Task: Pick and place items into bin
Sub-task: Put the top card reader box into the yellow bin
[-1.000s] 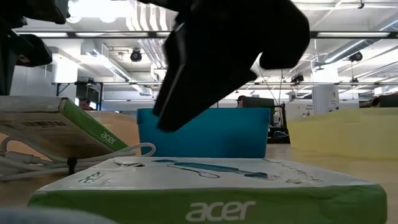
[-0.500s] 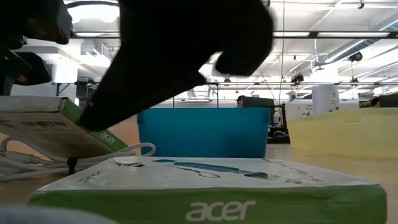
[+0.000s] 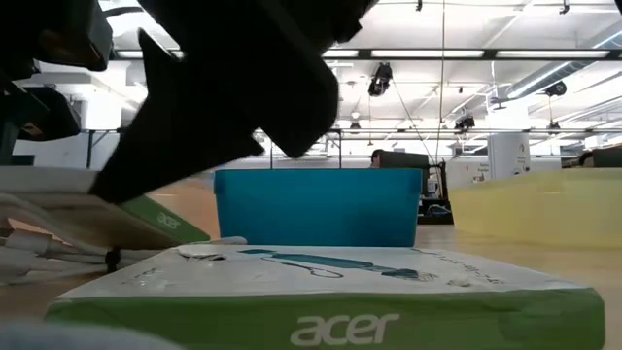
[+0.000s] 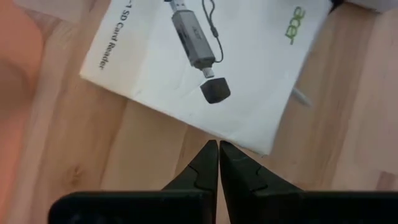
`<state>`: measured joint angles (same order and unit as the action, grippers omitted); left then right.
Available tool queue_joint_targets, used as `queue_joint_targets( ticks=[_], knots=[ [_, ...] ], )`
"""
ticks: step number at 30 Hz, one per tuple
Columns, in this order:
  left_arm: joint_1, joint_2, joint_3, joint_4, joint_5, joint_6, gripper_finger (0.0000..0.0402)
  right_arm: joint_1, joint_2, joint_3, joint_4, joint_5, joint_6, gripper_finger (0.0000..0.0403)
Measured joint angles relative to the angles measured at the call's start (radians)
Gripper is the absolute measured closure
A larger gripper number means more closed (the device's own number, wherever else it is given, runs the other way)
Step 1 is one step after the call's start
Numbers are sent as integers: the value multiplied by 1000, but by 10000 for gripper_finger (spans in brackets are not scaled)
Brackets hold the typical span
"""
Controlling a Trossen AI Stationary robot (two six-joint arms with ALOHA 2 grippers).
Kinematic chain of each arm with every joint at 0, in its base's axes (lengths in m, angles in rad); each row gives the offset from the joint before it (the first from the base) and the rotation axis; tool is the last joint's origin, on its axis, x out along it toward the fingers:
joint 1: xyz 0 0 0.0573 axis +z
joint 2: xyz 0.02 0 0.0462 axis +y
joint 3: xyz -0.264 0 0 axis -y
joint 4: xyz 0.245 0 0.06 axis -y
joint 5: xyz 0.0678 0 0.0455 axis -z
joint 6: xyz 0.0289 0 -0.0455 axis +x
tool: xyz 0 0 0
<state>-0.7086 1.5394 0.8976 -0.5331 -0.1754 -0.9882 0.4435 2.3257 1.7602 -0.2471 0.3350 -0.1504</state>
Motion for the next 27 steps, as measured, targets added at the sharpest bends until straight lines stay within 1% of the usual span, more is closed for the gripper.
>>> queue_joint_targets(
  ticks=[4, 8, 12, 16, 18, 22, 25, 27],
  knots=[
    [0, 0, -33, 102, -2, 0, 402, 2, 9, -16, 12, 0, -14, 152],
    [2, 0, -47, 168, -25, 1, 402, 1, 42, -15, 74, 11, -79, 154],
    [4, 0, -47, 206, -41, 4, 402, 1, 64, -4, 124, 93, -138, 162],
    [4, 0, -47, 214, -40, 4, 402, -1, 64, -1, 118, 160, -119, 176],
    [4, 0, -47, 211, -40, 4, 402, -6, 64, -2, 102, 172, -115, 186],
    [4, 0, -47, 211, -39, 2, 402, -9, 60, -1, 42, 181, -108, 222],
    [4, 0, -43, 210, -38, 2, 402, -7, 42, -2, -16, 190, -111, 269],
    [4, -1, -34, 210, -38, 2, 402, -4, 28, -2, -53, 192, -107, 309]
  ],
)
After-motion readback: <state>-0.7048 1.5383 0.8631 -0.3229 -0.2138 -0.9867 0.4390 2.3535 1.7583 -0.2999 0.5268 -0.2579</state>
